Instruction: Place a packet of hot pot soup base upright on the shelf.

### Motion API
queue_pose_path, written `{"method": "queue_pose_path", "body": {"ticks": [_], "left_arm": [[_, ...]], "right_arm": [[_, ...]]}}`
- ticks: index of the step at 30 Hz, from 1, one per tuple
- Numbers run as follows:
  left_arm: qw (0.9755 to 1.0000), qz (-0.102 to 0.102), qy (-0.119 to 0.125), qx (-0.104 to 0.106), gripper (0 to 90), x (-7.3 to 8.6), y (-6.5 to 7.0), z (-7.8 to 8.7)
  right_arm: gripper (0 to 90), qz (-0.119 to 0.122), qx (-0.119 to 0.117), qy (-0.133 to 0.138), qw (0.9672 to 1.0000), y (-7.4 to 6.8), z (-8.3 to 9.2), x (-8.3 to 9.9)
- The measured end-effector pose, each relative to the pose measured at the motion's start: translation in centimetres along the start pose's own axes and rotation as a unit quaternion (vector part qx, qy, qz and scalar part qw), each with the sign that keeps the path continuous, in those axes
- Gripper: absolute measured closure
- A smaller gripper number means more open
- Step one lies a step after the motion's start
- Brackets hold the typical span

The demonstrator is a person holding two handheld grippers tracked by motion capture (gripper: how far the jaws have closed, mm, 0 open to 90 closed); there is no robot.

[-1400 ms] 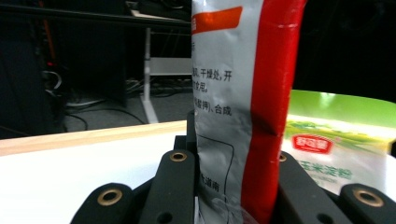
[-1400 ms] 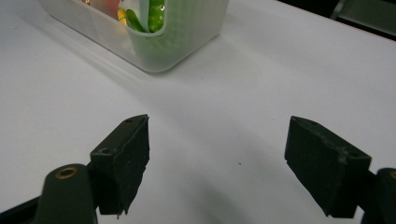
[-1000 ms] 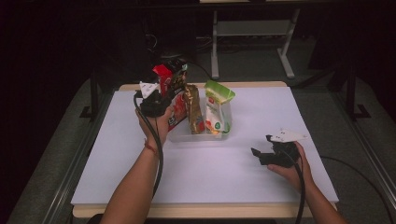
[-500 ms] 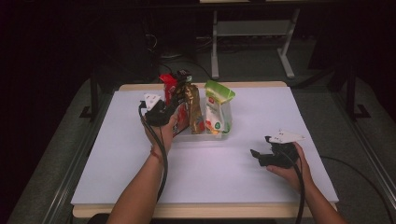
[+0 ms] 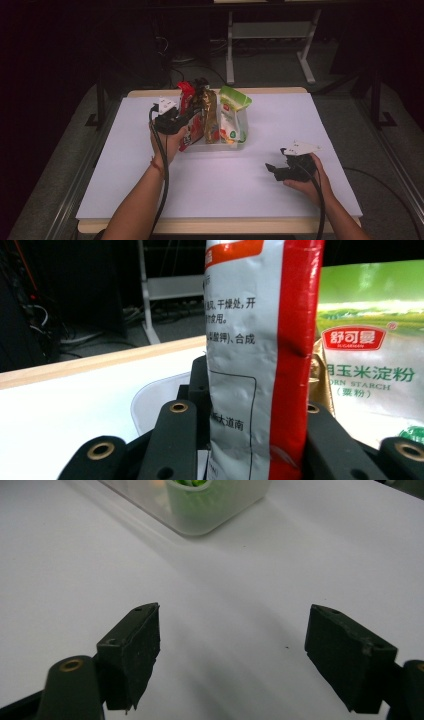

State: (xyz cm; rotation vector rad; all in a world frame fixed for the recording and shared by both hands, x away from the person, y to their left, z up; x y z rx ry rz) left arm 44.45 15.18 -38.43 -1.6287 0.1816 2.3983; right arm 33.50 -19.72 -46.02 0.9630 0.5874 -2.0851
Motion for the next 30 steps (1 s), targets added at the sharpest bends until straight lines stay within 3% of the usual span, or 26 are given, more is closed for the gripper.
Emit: {"method": "queue_pose_path", "body": {"ticks": [7, 10, 11, 13, 14, 15, 19, 21, 26, 30], "left_arm": [[0.9991, -0.017, -0.035, 0.017, 65.3, -0.2, 0.0, -0.8], [0.9968, -0.044, -0.063, 0.020, 59.2, -0.2, 0.3, -1.6], [0.9956, -0.046, -0.078, 0.026, 55.1, -0.1, 0.4, -1.9], [0.9954, -0.045, -0.083, 0.016, 50.3, -0.1, 0.4, -2.3], [0.9948, -0.044, -0.090, 0.021, 49.9, -0.2, 0.4, -2.5], [0.9939, -0.045, -0.098, 0.024, 53.4, -0.2, 0.4, -2.6], [0.9936, -0.059, -0.096, 0.004, 74.9, -0.3, 0.8, -2.7], [0.9948, -0.057, -0.085, -0.003, 78.4, -0.3, 0.9, -2.6], [0.9991, -0.032, -0.021, -0.020, 80.7, -0.9, 0.8, -1.7], [0.9984, -0.015, 0.039, -0.037, 80.5, -1.2, 0.5, -1.2]], "right_arm": [[21.6, -0.001, -0.004, -0.007, 1.0000, 0.0, -0.2, 0.1], [22.0, -0.001, -0.007, -0.007, 0.9999, 0.0, -0.2, 0.1], [22.2, 0.000, -0.011, -0.008, 0.9999, -0.1, -0.2, 0.1], [22.3, 0.001, -0.015, -0.013, 0.9998, -0.1, -0.3, 0.2], [22.6, 0.001, -0.018, -0.014, 0.9997, -0.2, -0.4, 0.2], [22.8, 0.001, -0.020, -0.014, 0.9997, -0.2, -0.4, 0.2], [23.1, 0.001, -0.026, -0.019, 0.9995, -0.3, -0.4, 0.3], [23.1, 0.001, -0.028, -0.021, 0.9994, -0.2, -0.4, 0.3], [23.0, -0.001, -0.033, -0.022, 0.9992, -0.3, -0.4, 0.4], [23.0, 0.003, -0.034, -0.021, 0.9992, -0.4, -0.5, 0.4]]}}
Point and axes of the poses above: each handheld gripper's, and its own axes: z roughly backward along the jaws, x roughly out of its underside, y roughly to its right, the point moved 4 cm from there along -z, roughly forward along the jaws, and after that the axes turned 14 degrees about -x, right-handed, at the moved point
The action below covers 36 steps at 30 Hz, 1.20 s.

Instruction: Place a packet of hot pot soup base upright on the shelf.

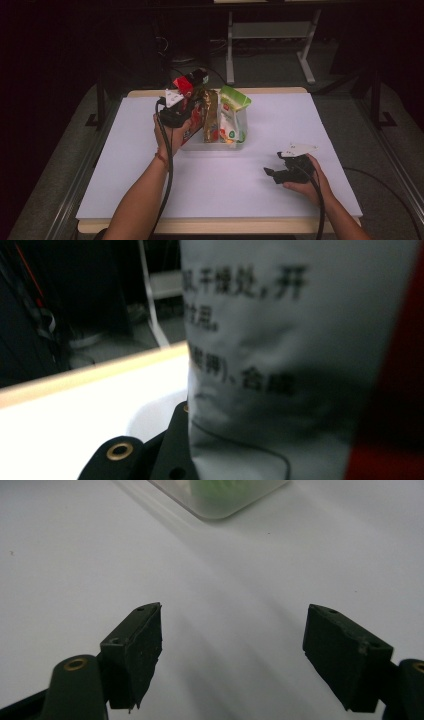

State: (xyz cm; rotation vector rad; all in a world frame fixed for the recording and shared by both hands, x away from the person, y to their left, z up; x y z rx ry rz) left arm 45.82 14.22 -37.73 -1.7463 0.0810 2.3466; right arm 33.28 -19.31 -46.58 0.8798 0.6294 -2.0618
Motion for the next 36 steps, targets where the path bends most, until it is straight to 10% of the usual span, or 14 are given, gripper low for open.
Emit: {"method": "queue_pose_path", "body": {"ticks": [9, 31, 36], "left_arm": [[0.9964, 0.058, 0.061, -0.012, 79.8, 3.7, -0.2, -0.2], [0.9988, -0.024, 0.041, 0.014, 78.1, 5.6, 0.4, -0.3], [0.9987, -0.016, 0.041, 0.025, 78.0, 5.5, 0.1, -0.5]], "right_arm": [[23.0, 0.002, -0.002, 0.003, 1.0000, -0.1, -0.1, 0.0], [23.0, 0.007, -0.001, 0.003, 1.0000, -0.4, 0.2, 0.0], [23.0, 0.009, -0.002, 0.001, 1.0000, -0.5, 0.2, 0.1]]}}
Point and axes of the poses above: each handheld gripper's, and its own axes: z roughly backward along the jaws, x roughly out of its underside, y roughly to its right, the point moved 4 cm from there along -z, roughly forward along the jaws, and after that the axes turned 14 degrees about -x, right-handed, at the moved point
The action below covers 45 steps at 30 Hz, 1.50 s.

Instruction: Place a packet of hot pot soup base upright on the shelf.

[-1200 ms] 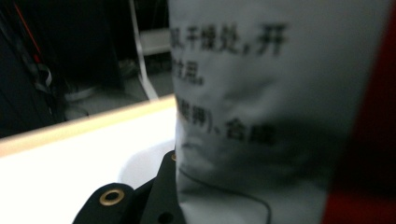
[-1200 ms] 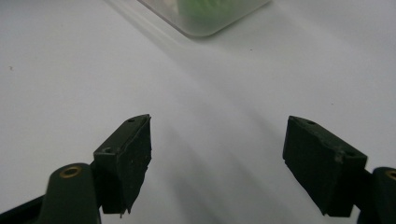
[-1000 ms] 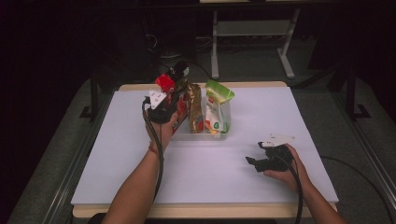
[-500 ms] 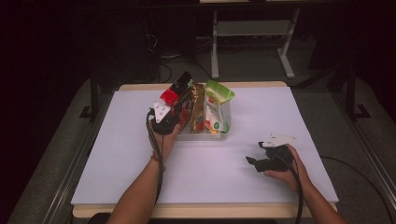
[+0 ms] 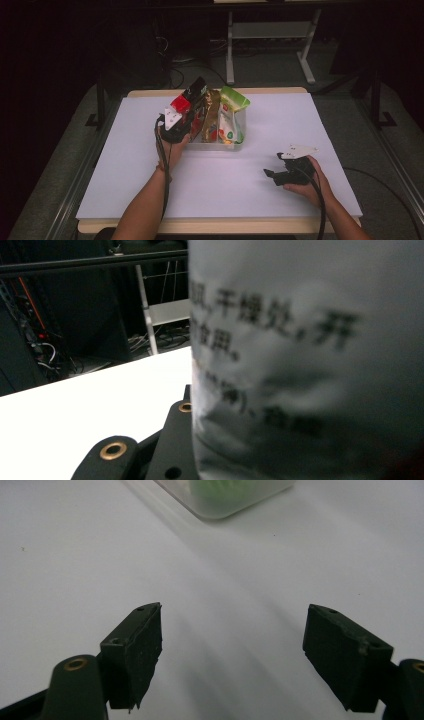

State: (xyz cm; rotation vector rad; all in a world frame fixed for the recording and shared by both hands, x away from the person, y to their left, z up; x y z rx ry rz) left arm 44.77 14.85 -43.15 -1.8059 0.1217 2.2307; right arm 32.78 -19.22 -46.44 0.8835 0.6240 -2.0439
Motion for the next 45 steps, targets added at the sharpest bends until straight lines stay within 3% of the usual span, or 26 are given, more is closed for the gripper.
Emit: {"method": "queue_pose_path", "body": {"ticks": [4, 12, 21, 24, 27, 34, 37, 40, 45], "left_arm": [[1.0000, -0.005, -0.001, 0.008, 77.7, 0.0, -0.2, -0.1], [0.9995, 0.013, -0.010, 0.028, 67.0, -0.2, -0.2, 0.3], [0.9987, 0.002, -0.014, 0.049, 55.8, -1.1, -0.8, 1.7], [0.9979, -0.011, -0.013, 0.062, 51.0, -1.4, -1.1, 2.6], [0.9965, -0.040, -0.013, 0.072, 45.5, -1.5, -1.4, 3.7], [0.9927, -0.075, -0.019, 0.093, 39.2, -1.0, -2.2, 6.0], [0.9904, -0.085, -0.033, 0.104, 35.8, -0.6, -2.6, 6.8], [0.9870, -0.106, -0.041, 0.113, 33.8, -0.2, -3.0, 7.7], [0.9814, -0.123, -0.053, 0.138, 30.4, 0.5, -3.8, 9.3]], "right_arm": [[23.0, 0.000, 0.000, -0.002, 1.0000, 0.1, -0.1, 0.0], [23.1, 0.003, 0.001, -0.004, 1.0000, -0.1, -0.2, 0.0], [23.3, 0.014, 0.010, 0.000, 0.9999, -0.2, 0.1, -0.2], [23.3, 0.020, 0.016, 0.002, 0.9997, -0.3, 0.3, -0.3], [23.3, 0.032, 0.025, 0.004, 0.9992, -0.4, 0.6, -0.5], [23.5, 0.051, 0.042, 0.017, 0.9977, -0.9, 1.4, -1.3], [23.5, 0.059, 0.052, 0.018, 0.9968, -1.0, 1.7, -1.4], [23.5, 0.060, 0.055, 0.022, 0.9964, -1.1, 1.9, -1.5], [23.5, 0.055, 0.062, 0.029, 0.9962, -1.1, 2.3, -1.7]]}}
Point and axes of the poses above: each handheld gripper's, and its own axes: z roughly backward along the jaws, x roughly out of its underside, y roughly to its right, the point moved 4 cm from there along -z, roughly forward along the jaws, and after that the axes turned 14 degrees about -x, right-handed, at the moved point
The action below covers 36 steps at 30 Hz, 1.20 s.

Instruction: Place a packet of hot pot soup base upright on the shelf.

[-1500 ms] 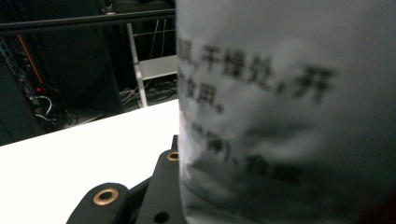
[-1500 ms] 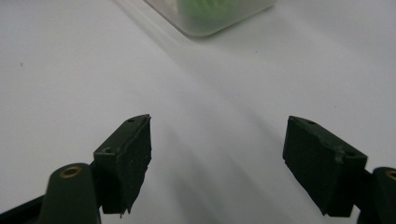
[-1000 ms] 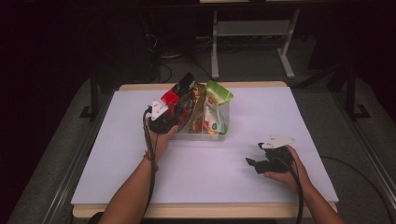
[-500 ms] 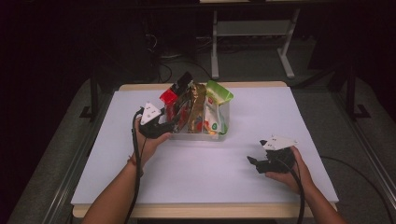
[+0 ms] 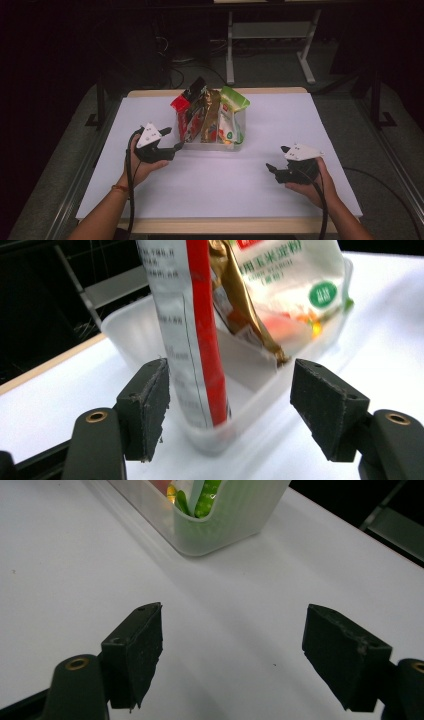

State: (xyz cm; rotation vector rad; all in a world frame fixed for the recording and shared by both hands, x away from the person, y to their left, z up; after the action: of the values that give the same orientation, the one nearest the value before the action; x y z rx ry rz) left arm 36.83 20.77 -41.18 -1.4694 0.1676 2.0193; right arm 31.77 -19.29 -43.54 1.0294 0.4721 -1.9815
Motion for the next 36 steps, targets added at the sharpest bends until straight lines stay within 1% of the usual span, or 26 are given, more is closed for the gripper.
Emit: {"method": "queue_pose_path", "body": {"ticks": [2, 3, 5, 7, 8, 9, 11, 13, 14, 15, 17, 19, 20, 21, 22, 23, 24, 25, 26, 28, 30, 31, 32, 34, 35, 36], "left_arm": [[0.9999, -0.009, -0.007, -0.003, 29.2, 0.4, 0.0, 0.6], [0.9998, -0.014, -0.012, 0.002, 28.2, 0.7, -0.1, 0.8], [0.9996, -0.022, -0.016, 0.010, 26.9, 1.1, -0.1, 1.4], [0.9990, -0.031, -0.028, 0.013, 25.0, 1.6, -0.2, 1.8], [0.9990, -0.032, -0.029, 0.009, 24.4, 1.9, -0.4, 2.2], [0.9991, -0.030, -0.028, 0.009, 24.4, 2.0, -0.5, 2.4], [0.9992, -0.021, -0.031, 0.014, 23.7, 2.4, -0.7, 2.8], [0.9989, -0.023, -0.039, 0.012, 22.7, 3.0, -0.8, 3.2], [0.9987, -0.020, -0.044, 0.016, 22.6, 3.2, -1.0, 3.4], [0.9987, -0.016, -0.044, 0.019, 21.9, 3.3, -1.1, 3.7], [0.9989, -0.012, -0.043, 0.014, 22.5, 3.6, -1.3, 4.2], [0.9989, -0.005, -0.043, 0.018, 22.4, 4.0, -1.3, 4.5], [0.9987, -0.008, -0.047, 0.018, 22.4, 4.3, -1.1, 4.7], [0.9984, -0.017, -0.050, 0.021, 22.4, 4.6, -0.9, 5.0], [0.9981, -0.016, -0.053, 0.027, 22.1, 4.7, -0.9, 5.1], [0.9983, -0.012, -0.051, 0.026, 20.9, 4.8, -0.9, 5.4], [0.9988, 0.001, -0.041, 0.027, 20.9, 4.8, -1.1, 5.9], [0.9990, 0.008, -0.036, 0.027, 21.0, 4.8, -1.2, 6.2], [0.9991, 0.012, -0.032, 0.026, 21.6, 4.9, -1.4, 6.5], [0.9988, 0.017, -0.037, 0.026, 21.6, 5.4, -1.6, 6.9], [0.9987, 0.026, -0.037, 0.023, 21.4, 5.8, -1.8, 7.3], [0.9986, 0.032, -0.033, 0.025, 21.5, 5.9, -1.9, 7.5], [0.9988, 0.034, -0.029, 0.022, 21.6, 6.0, -2.1, 7.7], [0.9993, 0.021, -0.030, 0.003, 21.8, 6.3, -2.5, 8.1], [0.9992, 0.030, -0.024, 0.001, 21.8, 6.4, -2.8, 8.2], [0.9991, 0.035, -0.024, -0.002, 21.8, 6.5, -3.0, 8.3]], "right_arm": [[23.5, 0.005, 0.006, -0.006, 1.0000, -0.1, 0.3, 0.3], [23.5, 0.007, 0.010, -0.005, 0.9999, -0.1, 0.5, 0.4], [23.5, 0.001, 0.012, 0.006, 0.9999, -0.1, 1.2, 0.7], [23.5, -0.005, 0.020, 0.013, 0.9997, 0.1, 1.7, 1.1], [23.5, -0.008, 0.022, 0.016, 0.9996, 0.1, 2.0, 1.3], [23.4, -0.007, 0.021, 0.019, 0.9996, 0.2, 2.2, 1.6], [23.4, -0.004, 0.030, 0.013, 0.9995, 0.2, 2.4, 2.0], [23.4, -0.002, 0.028, 0.012, 0.9995, 0.1, 2.6, 2.4], [23.4, 0.001, 0.033, 0.008, 0.9994, 0.1, 2.7, 2.6], [23.4, 0.004, 0.037, 0.005, 0.9993, 0.1, 2.9, 2.8], [23.4, 0.001, 0.036, 0.010, 0.9993, 0.1, 3.2, 3.1], [23.4, -0.003, 0.040, 0.011, 0.9991, 0.1, 3.6, 3.5], [23.4, -0.004, 0.039, 0.013, 0.9992, 0.0, 3.7, 3.7], [23.4, -0.007, 0.040, 0.013, 0.9991, 0.0, 3.8, 3.9], [23.4, -0.007, 0.042, 0.013, 0.9990, 0.0, 3.9, 4.2], [23.4, -0.007, 0.043, 0.013, 0.9990, 0.0, 4.0, 4.4], [23.4, -0.011, 0.044, 0.018, 0.9988, -0.1, 4.1, 4.6], [23.4, -0.015, 0.042, 0.021, 0.9988, -0.2, 4.2, 4.8], [23.4, -0.013, 0.043, 0.021, 0.9988, -0.2, 4.2, 4.9], [23.4, -0.012, 0.044, 0.026, 0.9986, -0.4, 4.3, 5.2], [23.4, -0.014, 0.045, 0.028, 0.9985, -0.4, 4.5, 5.5], [23.4, -0.016, 0.046, 0.030, 0.9984, -0.5, 4.5, 5.6], [23.3, -0.019, 0.045, 0.033, 0.9982, -0.5, 4.5, 5.6], [23.1, -0.022, 0.045, 0.034, 0.9982, -0.5, 4.5, 5.8], [23.0, -0.023, 0.045, 0.034, 0.9982, -0.5, 4.5, 5.8], [23.1, -0.021, 0.045, 0.034, 0.9982, -0.5, 4.5, 5.8]]}}
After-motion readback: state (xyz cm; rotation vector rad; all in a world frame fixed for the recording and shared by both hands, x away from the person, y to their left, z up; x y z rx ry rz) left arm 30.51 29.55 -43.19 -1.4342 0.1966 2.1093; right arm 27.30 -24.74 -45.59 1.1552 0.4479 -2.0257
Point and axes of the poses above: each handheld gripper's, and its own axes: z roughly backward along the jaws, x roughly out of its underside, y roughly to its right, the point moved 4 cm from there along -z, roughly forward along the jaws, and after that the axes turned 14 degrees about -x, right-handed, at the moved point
